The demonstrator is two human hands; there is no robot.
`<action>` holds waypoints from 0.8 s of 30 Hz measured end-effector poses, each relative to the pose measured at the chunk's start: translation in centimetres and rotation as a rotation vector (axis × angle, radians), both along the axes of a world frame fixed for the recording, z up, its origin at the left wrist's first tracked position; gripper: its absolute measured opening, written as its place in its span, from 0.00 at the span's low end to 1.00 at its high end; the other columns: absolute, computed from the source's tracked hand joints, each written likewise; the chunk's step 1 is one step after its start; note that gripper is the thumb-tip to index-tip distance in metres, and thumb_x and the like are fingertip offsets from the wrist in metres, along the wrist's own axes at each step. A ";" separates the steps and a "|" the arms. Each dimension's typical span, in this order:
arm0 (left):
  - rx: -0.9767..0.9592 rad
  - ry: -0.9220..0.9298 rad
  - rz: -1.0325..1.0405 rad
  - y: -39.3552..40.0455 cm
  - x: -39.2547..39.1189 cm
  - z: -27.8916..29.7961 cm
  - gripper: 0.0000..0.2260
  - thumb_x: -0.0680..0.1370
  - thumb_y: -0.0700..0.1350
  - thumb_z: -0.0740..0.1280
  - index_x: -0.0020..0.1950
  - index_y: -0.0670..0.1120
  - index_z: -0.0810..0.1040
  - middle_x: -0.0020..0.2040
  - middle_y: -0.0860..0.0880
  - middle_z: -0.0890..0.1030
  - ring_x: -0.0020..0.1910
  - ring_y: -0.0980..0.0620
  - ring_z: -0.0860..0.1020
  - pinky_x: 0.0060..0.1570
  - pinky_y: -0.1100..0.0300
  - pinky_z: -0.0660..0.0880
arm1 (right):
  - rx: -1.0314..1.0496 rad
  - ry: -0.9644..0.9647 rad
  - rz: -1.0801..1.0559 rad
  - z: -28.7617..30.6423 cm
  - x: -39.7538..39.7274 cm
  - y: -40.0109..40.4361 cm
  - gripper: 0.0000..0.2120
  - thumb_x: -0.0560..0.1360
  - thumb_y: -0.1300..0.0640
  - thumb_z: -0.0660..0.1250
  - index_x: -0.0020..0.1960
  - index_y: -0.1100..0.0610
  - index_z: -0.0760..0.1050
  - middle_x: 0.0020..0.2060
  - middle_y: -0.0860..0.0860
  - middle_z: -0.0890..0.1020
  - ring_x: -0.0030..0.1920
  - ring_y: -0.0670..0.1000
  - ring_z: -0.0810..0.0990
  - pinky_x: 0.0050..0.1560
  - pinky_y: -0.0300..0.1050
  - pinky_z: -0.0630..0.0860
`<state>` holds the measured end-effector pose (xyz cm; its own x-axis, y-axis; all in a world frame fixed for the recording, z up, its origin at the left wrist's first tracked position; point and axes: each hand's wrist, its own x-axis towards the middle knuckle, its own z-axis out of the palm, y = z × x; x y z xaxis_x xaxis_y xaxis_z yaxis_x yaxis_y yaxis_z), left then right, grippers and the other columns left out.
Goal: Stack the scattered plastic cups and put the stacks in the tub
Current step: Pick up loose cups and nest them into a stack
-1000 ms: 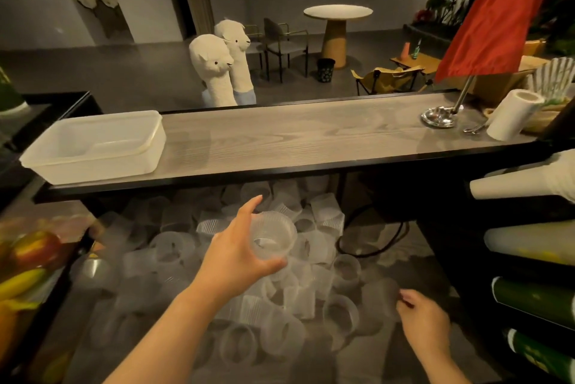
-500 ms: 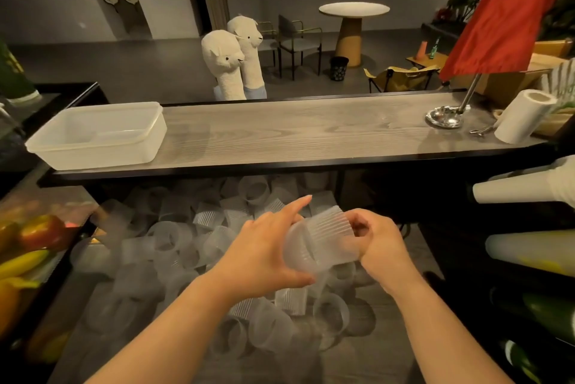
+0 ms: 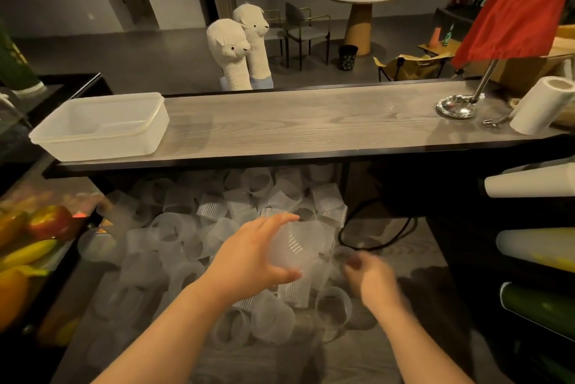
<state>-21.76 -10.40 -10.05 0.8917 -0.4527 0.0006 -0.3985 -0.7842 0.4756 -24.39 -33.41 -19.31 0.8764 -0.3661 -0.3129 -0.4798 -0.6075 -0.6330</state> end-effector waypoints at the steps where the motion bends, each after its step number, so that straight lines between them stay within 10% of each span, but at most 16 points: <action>1: 0.005 0.007 0.007 0.3 -0.1 -0.2 0.38 0.67 0.64 0.75 0.73 0.68 0.60 0.69 0.66 0.68 0.67 0.61 0.66 0.63 0.62 0.68 | -0.052 0.195 0.057 -2.6 -0.3 -0.3 0.14 0.76 0.44 0.67 0.54 0.53 0.80 0.50 0.52 0.83 0.52 0.54 0.81 0.45 0.41 0.70; 4: 0.007 0.052 0.019 0.9 0.0 -0.9 0.37 0.68 0.62 0.76 0.72 0.68 0.60 0.68 0.66 0.68 0.68 0.62 0.65 0.64 0.61 0.67 | -0.130 0.408 0.228 -8.4 -2.2 -0.3 0.24 0.77 0.37 0.61 0.60 0.55 0.77 0.56 0.53 0.81 0.55 0.51 0.80 0.52 0.43 0.73; 8: 0.004 0.113 0.029 1.7 0.4 -1.6 0.37 0.68 0.60 0.77 0.72 0.68 0.61 0.69 0.66 0.68 0.68 0.62 0.65 0.64 0.62 0.66 | -0.176 0.314 0.329 -10.9 -3.0 -0.8 0.16 0.83 0.57 0.56 0.65 0.64 0.73 0.57 0.60 0.78 0.56 0.57 0.78 0.45 0.48 0.68; 11: 0.018 0.124 0.023 2.2 0.8 -2.0 0.37 0.68 0.59 0.77 0.71 0.67 0.61 0.67 0.66 0.69 0.66 0.62 0.66 0.61 0.64 0.66 | 0.195 0.124 -0.258 -6.5 -1.1 -0.4 0.09 0.79 0.61 0.64 0.57 0.58 0.78 0.52 0.56 0.82 0.54 0.57 0.80 0.51 0.47 0.76; 18: -0.017 0.148 -0.036 1.8 0.7 -2.7 0.42 0.68 0.56 0.78 0.74 0.69 0.57 0.70 0.66 0.66 0.65 0.64 0.68 0.60 0.67 0.66 | 0.729 -0.180 -0.071 4.9 0.8 1.5 0.08 0.77 0.64 0.68 0.51 0.53 0.80 0.41 0.53 0.86 0.34 0.50 0.82 0.28 0.40 0.75; 24: -0.072 0.140 -0.051 1.9 0.6 -1.9 0.49 0.65 0.58 0.79 0.74 0.74 0.49 0.70 0.65 0.69 0.65 0.64 0.69 0.64 0.64 0.69 | 0.463 -0.077 0.068 5.9 2.3 3.7 0.06 0.75 0.55 0.73 0.51 0.49 0.82 0.41 0.50 0.84 0.39 0.47 0.82 0.33 0.36 0.75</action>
<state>-21.12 -8.51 -11.91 0.8610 -0.5009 -0.0884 -0.3629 -0.7267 0.5833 -22.12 -29.66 -13.39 0.9205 -0.1441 -0.3632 -0.3900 -0.2813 -0.8768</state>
